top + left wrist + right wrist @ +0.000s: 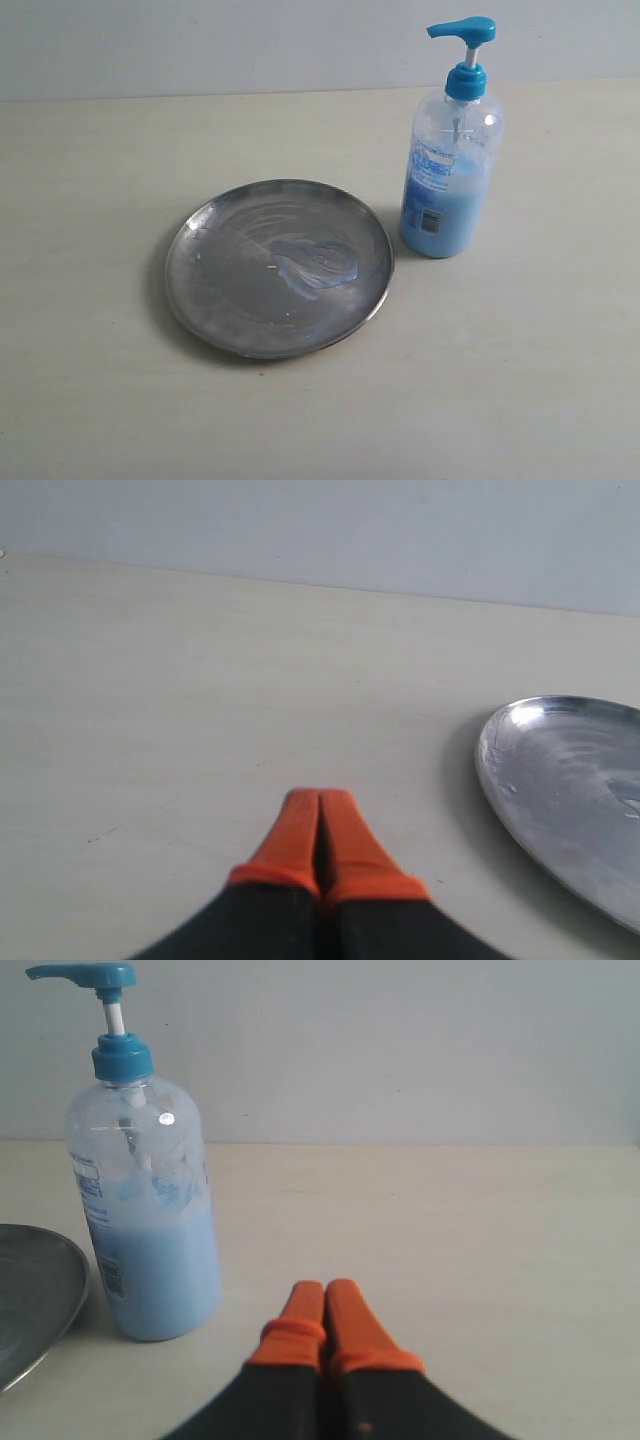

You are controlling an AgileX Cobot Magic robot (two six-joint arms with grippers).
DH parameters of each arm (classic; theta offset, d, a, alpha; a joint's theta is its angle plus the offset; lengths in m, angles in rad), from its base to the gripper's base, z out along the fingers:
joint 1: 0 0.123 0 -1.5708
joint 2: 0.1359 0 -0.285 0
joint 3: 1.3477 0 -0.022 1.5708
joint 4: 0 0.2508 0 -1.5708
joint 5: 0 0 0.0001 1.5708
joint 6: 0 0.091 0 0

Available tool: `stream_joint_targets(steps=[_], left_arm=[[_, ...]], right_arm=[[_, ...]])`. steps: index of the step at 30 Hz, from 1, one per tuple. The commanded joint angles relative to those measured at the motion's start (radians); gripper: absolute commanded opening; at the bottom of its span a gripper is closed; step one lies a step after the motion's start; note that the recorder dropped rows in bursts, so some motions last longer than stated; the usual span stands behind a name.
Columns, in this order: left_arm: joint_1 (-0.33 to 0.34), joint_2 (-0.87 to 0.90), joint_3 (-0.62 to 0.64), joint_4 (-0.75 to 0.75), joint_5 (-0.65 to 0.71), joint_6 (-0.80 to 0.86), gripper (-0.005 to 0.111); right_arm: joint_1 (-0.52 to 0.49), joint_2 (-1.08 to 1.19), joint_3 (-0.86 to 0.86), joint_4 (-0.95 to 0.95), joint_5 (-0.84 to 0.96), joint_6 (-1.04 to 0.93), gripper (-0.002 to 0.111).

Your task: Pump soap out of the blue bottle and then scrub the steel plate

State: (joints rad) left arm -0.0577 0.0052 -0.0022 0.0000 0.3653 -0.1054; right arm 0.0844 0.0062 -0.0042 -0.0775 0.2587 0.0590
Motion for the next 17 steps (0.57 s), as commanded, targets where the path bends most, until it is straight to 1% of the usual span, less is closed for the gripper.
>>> stream_joint_targets(steps=[1, 17], left_arm=[[-0.001, -0.005, 0.002, -0.006, -0.009, -0.007, 0.001], [-0.001, -0.005, 0.002, -0.006, -0.009, -0.007, 0.001]], right_arm=[[-0.006, -0.006, 0.004, -0.002, -0.004, -0.006, 0.0], [-0.006, -0.006, 0.004, -0.002, 0.007, -0.006, 0.0]])
